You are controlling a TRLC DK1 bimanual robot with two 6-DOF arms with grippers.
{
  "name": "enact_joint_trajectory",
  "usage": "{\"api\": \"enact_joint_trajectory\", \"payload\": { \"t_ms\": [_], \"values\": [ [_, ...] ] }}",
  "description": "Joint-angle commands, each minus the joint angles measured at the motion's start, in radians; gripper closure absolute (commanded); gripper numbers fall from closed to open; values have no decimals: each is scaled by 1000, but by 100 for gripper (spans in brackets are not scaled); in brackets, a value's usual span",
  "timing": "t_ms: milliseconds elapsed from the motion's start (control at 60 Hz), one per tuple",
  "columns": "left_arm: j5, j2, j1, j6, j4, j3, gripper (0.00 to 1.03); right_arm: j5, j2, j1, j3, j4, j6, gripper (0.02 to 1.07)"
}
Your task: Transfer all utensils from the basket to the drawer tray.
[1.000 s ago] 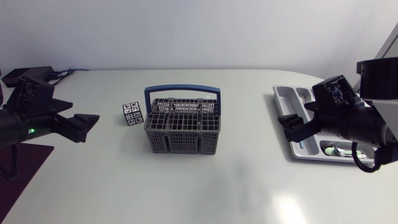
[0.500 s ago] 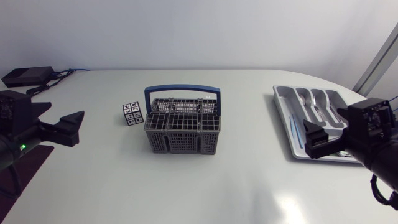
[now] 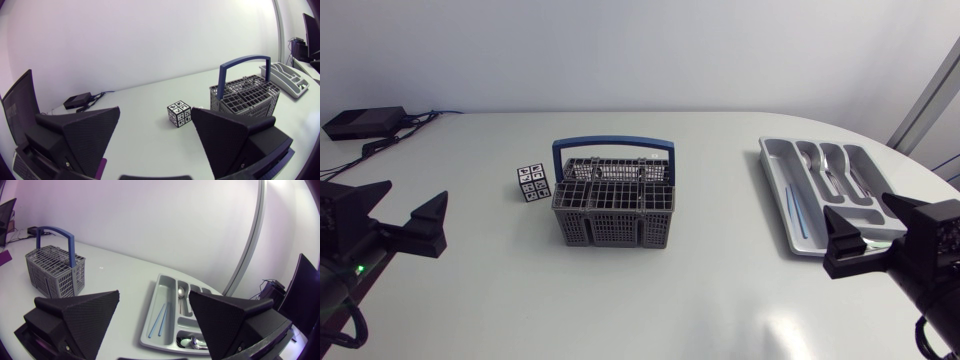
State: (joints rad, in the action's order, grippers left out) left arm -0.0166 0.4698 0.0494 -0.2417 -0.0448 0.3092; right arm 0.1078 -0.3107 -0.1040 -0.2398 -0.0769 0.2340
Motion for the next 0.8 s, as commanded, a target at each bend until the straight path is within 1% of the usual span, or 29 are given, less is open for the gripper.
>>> {"api": "enact_joint_trajectory", "payload": {
  "t_ms": [0, 517, 783],
  "values": [
    [7, -45, -10, 39, -13, -44, 4, -12, 42, 16, 48, 22, -55, 7],
    [13, -308, -34, 165, 23, -208, 4, -106, 305, 102, 236, 76, -230, 7],
    [16, -446, -47, 230, 42, -294, 4, -108, 311, 104, 240, 77, -234, 7]
  ]
}}
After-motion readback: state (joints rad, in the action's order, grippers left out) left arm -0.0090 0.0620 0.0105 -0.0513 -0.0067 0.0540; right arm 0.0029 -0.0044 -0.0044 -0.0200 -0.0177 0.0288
